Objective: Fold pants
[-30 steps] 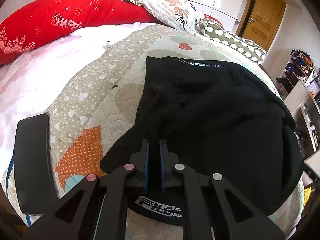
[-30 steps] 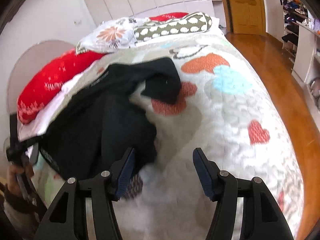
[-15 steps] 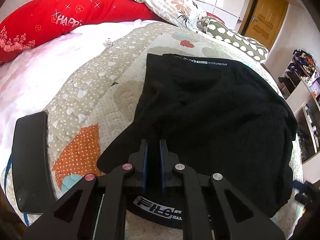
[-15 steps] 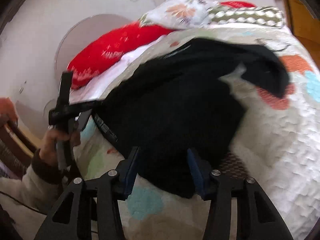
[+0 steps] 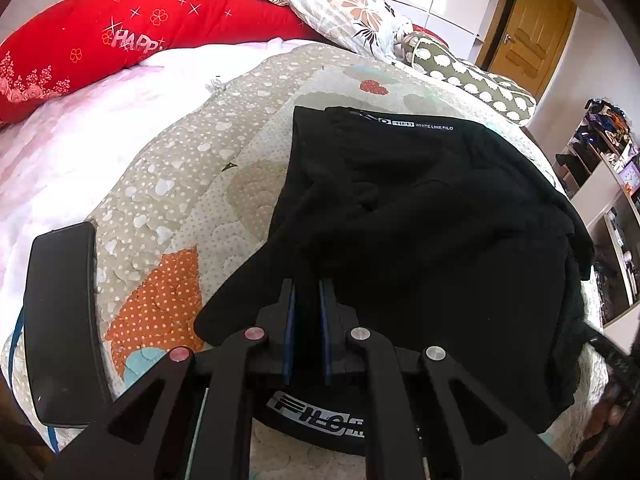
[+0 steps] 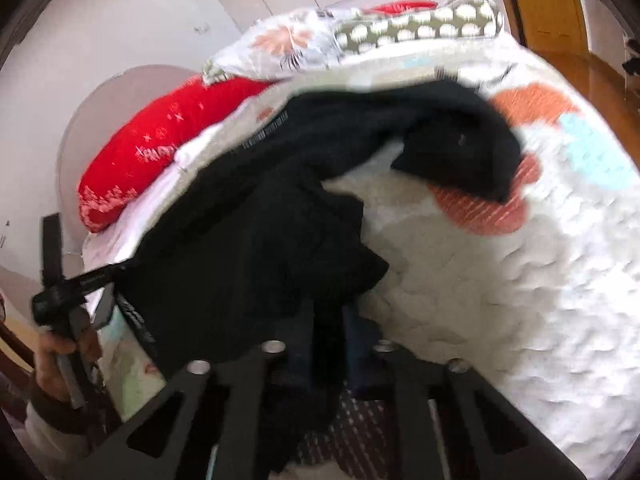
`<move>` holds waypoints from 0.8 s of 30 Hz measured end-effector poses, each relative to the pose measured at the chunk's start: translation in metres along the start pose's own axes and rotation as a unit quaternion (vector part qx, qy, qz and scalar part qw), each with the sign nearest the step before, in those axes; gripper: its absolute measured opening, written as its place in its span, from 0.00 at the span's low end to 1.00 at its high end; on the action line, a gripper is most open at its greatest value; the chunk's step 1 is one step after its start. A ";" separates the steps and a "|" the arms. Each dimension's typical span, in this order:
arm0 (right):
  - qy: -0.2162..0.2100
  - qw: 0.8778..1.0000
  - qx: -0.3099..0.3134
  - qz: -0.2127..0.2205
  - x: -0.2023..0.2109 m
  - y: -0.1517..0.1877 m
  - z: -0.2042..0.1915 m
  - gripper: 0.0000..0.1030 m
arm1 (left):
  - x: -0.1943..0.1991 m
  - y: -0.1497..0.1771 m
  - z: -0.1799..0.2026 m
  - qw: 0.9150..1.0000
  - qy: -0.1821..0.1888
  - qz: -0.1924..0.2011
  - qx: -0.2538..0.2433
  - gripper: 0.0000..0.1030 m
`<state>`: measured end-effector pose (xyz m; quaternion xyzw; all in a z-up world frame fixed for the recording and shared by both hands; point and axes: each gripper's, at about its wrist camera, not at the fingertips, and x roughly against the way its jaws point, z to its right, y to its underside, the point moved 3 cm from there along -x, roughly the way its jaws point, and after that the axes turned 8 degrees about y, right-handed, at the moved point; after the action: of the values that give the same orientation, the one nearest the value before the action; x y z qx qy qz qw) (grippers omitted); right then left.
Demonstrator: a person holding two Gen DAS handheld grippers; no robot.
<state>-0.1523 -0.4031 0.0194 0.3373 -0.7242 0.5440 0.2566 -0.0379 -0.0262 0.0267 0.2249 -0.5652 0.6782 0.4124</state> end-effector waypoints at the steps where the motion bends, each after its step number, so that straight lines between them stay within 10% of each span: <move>1: 0.013 1.000 0.006 0.014 0.016 -0.002 0.004 0.09 | 0.001 0.000 0.000 1.000 0.001 0.000 0.001 0.09; 6: 0.102 0.991 -0.029 0.083 0.108 -0.006 0.068 0.09 | 0.008 0.000 -0.003 1.000 0.011 0.002 0.014 0.13; 12: 0.222 0.973 -0.051 0.021 0.095 0.021 0.132 0.00 | 0.003 0.012 -0.002 1.000 0.014 -0.016 0.019 0.20; 18: 0.212 0.975 -0.059 0.017 0.095 0.032 0.129 0.09 | 0.023 0.016 -0.002 0.999 0.023 -0.023 0.021 0.44; 24: 0.143 0.989 0.020 0.030 0.101 0.024 0.067 0.42 | 0.061 0.007 -0.006 0.999 -0.012 0.043 0.022 0.63</move>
<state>-0.2362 -0.4841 0.0608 0.2392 -0.6791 0.6084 0.3338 -0.0766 -0.0023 0.0686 0.2177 -0.5640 0.7047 0.3714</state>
